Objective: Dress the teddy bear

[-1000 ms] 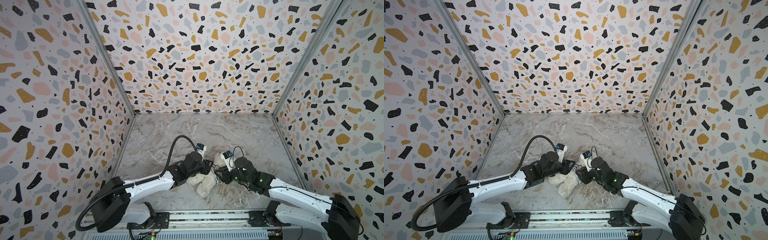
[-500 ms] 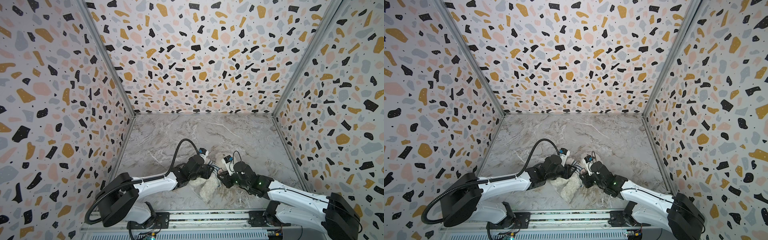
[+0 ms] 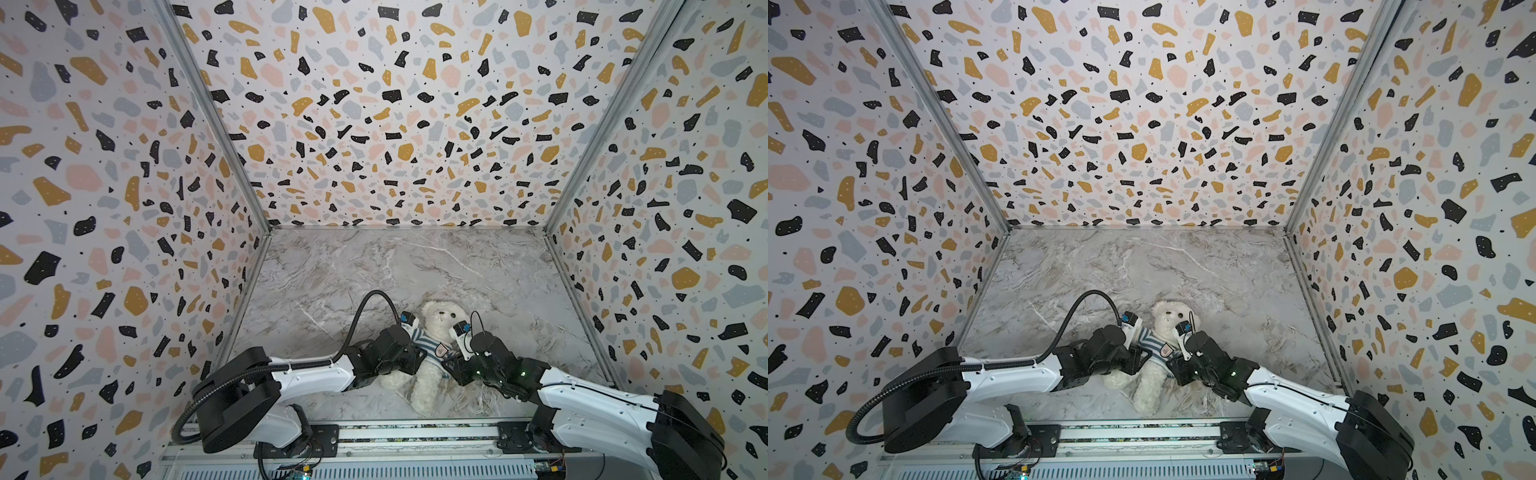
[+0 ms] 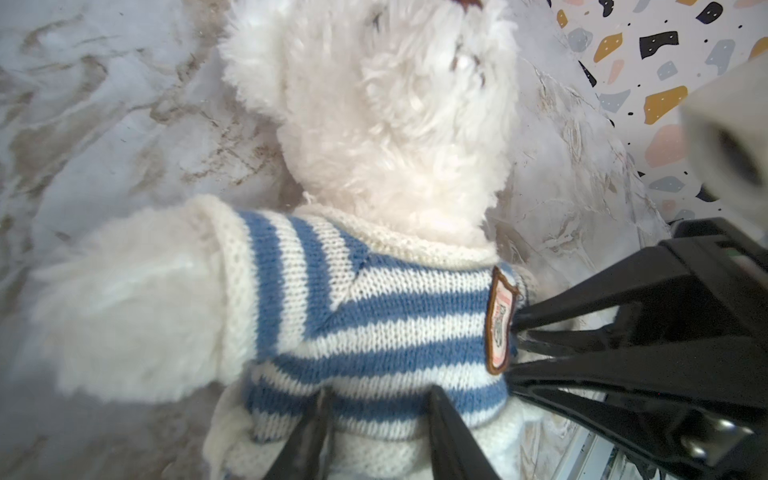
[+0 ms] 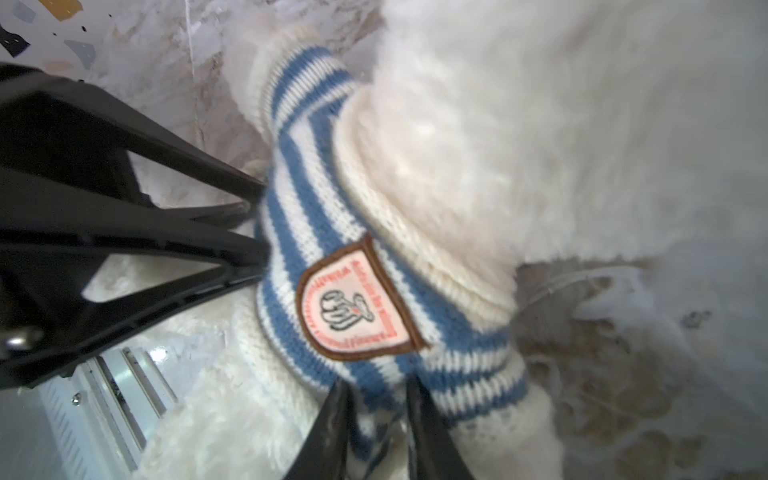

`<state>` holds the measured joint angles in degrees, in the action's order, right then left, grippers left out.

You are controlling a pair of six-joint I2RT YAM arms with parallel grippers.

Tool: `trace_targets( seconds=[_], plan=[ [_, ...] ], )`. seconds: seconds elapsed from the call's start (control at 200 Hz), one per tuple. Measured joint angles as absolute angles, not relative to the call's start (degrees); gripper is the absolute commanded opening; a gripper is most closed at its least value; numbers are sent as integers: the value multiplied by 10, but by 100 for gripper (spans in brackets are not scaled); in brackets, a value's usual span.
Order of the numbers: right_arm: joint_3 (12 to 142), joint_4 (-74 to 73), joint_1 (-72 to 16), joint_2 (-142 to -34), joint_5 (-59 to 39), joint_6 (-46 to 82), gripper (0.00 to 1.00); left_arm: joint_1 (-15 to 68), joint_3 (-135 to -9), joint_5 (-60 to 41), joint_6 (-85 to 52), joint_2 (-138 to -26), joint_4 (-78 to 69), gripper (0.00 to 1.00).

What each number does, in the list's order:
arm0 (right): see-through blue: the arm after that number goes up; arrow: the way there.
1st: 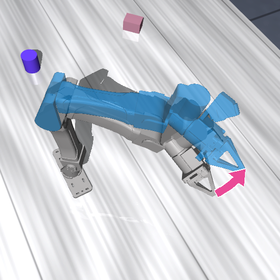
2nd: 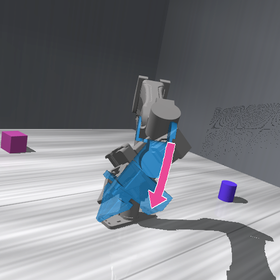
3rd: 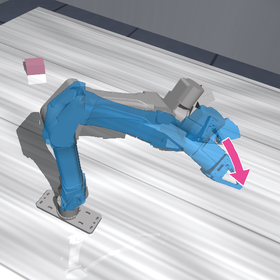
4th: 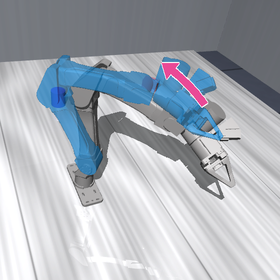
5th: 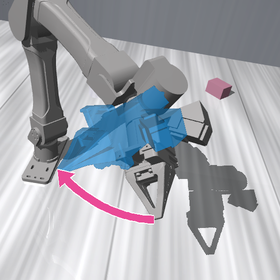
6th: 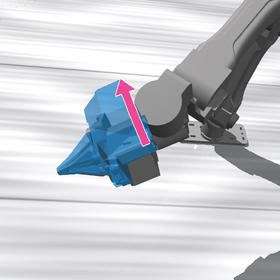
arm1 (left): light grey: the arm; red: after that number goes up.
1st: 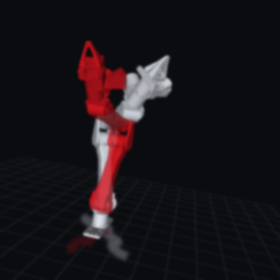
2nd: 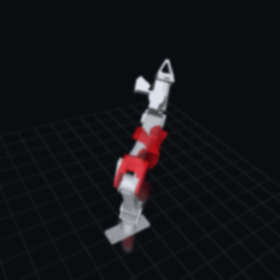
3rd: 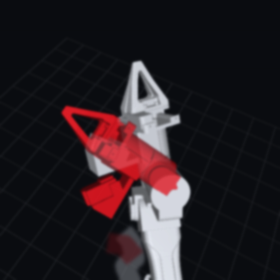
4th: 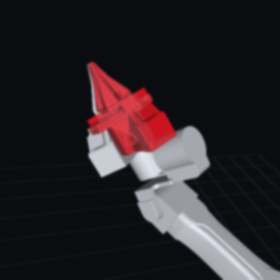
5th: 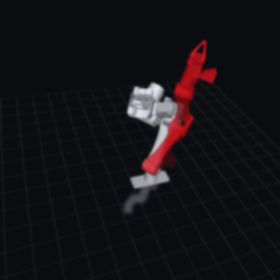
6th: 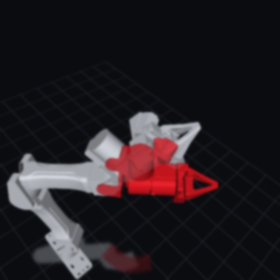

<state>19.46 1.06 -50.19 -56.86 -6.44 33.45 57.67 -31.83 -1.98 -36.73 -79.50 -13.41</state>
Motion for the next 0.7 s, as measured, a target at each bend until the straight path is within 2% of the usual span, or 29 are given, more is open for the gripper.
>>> trace_targets(
  seconds=[0.415,0.701],
  plan=[
    [181,46,-501,-548,-60,357,24,601,-286,1,-388,-766,-138,40],
    [275,95,-501,-487,-13,352,29,606,-286,4,-398,-751,-124,40]
  ],
)
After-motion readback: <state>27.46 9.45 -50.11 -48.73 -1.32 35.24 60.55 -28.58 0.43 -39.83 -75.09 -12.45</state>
